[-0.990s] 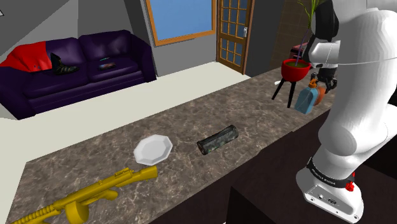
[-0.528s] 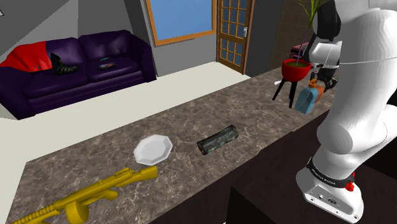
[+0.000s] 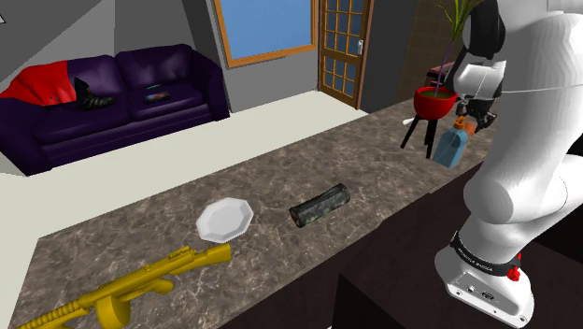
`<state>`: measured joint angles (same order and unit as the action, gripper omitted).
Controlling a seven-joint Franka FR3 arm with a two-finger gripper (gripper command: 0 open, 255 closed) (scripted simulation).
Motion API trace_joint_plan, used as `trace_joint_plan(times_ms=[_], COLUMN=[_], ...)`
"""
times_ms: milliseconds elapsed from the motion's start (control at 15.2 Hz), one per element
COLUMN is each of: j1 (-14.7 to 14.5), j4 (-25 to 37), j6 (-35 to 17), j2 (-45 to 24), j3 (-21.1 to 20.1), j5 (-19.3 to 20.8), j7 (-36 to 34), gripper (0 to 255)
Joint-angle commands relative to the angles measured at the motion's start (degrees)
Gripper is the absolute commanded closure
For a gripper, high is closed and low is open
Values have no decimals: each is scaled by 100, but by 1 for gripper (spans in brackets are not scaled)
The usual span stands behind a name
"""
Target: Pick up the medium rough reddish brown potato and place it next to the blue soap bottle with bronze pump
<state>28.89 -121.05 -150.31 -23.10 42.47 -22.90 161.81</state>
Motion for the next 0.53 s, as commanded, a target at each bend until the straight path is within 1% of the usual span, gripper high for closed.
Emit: trace_joint_plan(times_ms=[0, 132, 198, 264, 330, 396, 462], j1=[34, 84, 110, 390, 414, 377, 437], j4=[-71, -75, -39, -12, -117, -179, -223], j6=[362, 351, 318, 150, 106, 71, 26], j2=[-676, -654, -735, -944, -870, -839, -846], j3=[-155, -205, -273, -488, -466, -445, -465], j5=[85, 140, 74, -196, -183, -158, -206], j7=[-61, -98, -93, 185, 268, 249, 323], gripper=[255, 255, 0, 0, 0, 0, 0])
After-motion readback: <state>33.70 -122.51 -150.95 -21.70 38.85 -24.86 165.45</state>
